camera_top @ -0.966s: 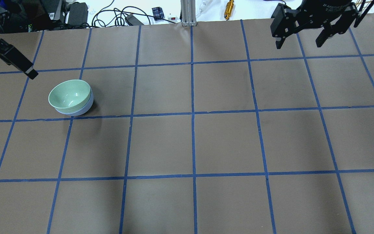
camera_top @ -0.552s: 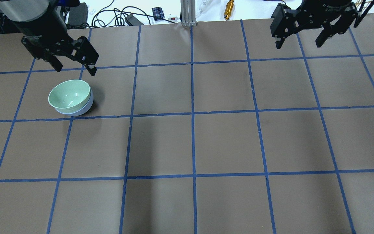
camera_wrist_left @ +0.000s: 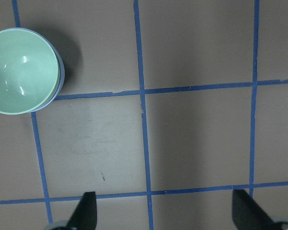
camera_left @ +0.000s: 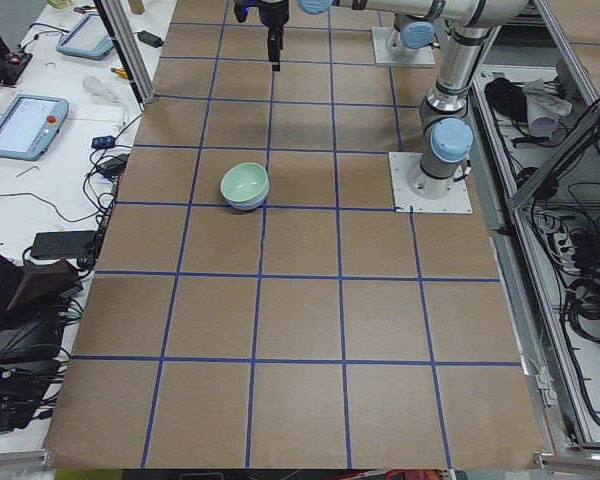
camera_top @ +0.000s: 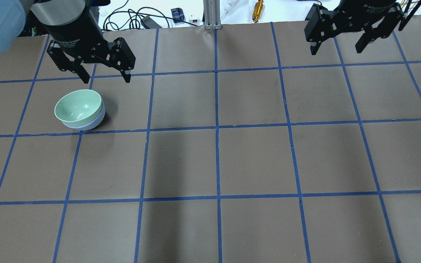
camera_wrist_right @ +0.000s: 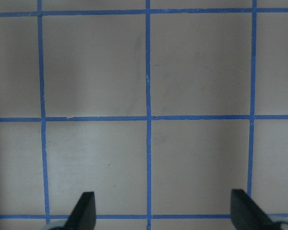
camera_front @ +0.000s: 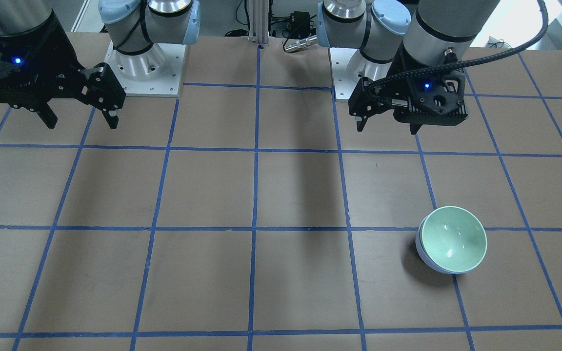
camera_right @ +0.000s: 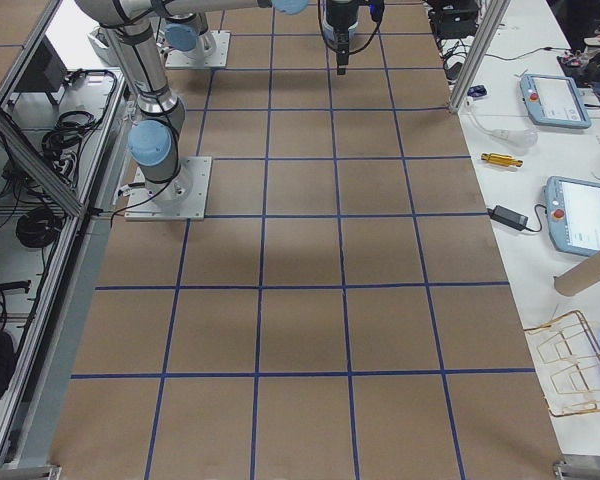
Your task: Stack green bowl on blue bowl
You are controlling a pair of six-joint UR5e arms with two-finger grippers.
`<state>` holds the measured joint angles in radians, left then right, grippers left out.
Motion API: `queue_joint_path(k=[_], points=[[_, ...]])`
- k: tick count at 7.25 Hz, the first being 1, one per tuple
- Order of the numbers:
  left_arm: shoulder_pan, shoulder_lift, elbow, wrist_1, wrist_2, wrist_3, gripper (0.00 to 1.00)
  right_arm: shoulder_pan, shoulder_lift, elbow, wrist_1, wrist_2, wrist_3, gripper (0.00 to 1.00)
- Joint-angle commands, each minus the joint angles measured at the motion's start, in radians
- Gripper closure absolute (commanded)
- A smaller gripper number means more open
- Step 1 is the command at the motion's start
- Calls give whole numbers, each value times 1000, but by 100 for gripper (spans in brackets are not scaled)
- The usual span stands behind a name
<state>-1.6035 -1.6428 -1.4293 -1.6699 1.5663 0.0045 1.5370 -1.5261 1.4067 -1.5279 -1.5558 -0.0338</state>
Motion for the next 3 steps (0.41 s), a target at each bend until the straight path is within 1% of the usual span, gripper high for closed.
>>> queue_joint_path(k=[1, 3], points=[[2, 1, 1, 25, -5, 6, 0, 0, 0, 0, 0, -1, 0, 0], [4, 3, 1, 28, -2, 9, 0, 0, 1, 0, 0, 0, 0, 0]])
